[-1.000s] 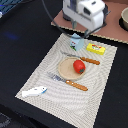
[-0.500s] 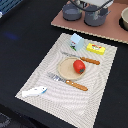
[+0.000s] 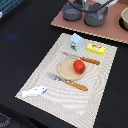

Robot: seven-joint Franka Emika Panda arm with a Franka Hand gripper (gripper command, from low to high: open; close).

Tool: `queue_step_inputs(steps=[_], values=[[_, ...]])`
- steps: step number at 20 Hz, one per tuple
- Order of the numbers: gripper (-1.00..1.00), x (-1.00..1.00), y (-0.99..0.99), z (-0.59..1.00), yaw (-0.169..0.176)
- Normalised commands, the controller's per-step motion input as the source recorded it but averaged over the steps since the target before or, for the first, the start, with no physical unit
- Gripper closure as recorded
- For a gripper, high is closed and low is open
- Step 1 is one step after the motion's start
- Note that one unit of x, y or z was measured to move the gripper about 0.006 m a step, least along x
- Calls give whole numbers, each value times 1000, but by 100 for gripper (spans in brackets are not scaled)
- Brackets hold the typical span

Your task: Interact with the objects in diverse but meaningful ways.

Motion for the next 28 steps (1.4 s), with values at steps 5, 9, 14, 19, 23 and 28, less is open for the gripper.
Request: queue_step_inputs(steps=[5,9,14,19,23,28], values=[[-100,402,-351,7,-219],[-100,389,-356,0,-214],[-100,411,-440,-30,-188],[-100,413,-401,-27,-116],[-100,460,-404,-27,-105],[-100,464,-349,-33,-133]])
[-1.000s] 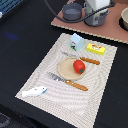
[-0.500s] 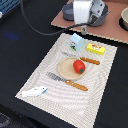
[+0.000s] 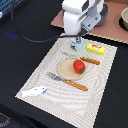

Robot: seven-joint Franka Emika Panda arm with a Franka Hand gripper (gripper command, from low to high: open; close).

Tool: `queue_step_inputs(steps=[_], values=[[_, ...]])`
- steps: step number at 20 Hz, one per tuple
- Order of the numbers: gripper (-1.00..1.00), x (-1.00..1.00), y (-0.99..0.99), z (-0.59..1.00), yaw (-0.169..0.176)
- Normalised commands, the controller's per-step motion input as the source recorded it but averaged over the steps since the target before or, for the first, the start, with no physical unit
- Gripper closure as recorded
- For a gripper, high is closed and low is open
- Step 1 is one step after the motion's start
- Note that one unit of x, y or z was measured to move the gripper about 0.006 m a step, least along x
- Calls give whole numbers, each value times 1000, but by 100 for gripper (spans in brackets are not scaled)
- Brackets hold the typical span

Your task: Interact with the objects in diverse but meaningful ways.

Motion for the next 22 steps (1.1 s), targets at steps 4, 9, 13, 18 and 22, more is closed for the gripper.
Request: queue_step_inputs(steps=[4,9,13,18,22], values=[[-100,521,-288,-56,-185],[-100,425,-253,-106,-151],[-100,211,-133,-119,-57],[-100,167,-99,-123,-10],[-100,197,-112,-148,-17]])
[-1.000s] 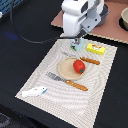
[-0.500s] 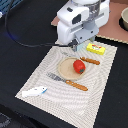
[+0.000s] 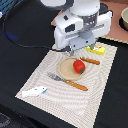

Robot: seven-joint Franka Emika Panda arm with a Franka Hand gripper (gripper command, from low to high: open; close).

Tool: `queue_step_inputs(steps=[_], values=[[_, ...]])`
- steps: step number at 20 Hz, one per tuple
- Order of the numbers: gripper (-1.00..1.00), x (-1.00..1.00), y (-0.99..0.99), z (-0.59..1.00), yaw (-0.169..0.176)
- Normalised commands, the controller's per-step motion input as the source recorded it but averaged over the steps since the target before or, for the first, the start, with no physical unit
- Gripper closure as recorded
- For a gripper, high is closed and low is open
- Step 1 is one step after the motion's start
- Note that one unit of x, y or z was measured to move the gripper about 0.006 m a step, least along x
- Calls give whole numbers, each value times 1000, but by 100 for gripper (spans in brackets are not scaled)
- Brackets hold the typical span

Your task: Interact with the objects in diverse but meaningful ways.

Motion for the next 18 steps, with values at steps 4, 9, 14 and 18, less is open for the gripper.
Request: queue_step_inputs(steps=[4,9,14,18], values=[[-100,312,-149,-124,-49],[-100,338,-259,-105,-76],[-100,352,-256,-125,-80],[-100,358,-189,-158,-76]])
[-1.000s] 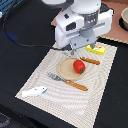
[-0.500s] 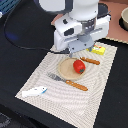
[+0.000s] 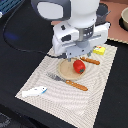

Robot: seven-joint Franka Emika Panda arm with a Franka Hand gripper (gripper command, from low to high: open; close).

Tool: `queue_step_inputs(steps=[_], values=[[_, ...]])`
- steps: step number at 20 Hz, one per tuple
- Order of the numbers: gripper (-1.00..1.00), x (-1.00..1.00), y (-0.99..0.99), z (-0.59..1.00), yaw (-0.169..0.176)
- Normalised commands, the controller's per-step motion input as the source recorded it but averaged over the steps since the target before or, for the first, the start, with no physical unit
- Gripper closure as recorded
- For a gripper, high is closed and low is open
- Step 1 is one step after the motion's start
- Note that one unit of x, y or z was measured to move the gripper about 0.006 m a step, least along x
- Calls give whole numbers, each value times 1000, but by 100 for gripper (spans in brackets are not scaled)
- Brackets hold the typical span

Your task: Interact with the objects in diverse but meaningful ways.

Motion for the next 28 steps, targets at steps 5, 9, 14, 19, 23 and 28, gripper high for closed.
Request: queue_step_inputs(steps=[5,9,14,19,23,28], values=[[-100,298,-74,-253,-33],[-100,256,-51,-292,-35],[100,246,-45,-302,-30],[100,245,-68,-257,-27],[100,237,-112,-79,-21],[100,228,-60,282,-28]])
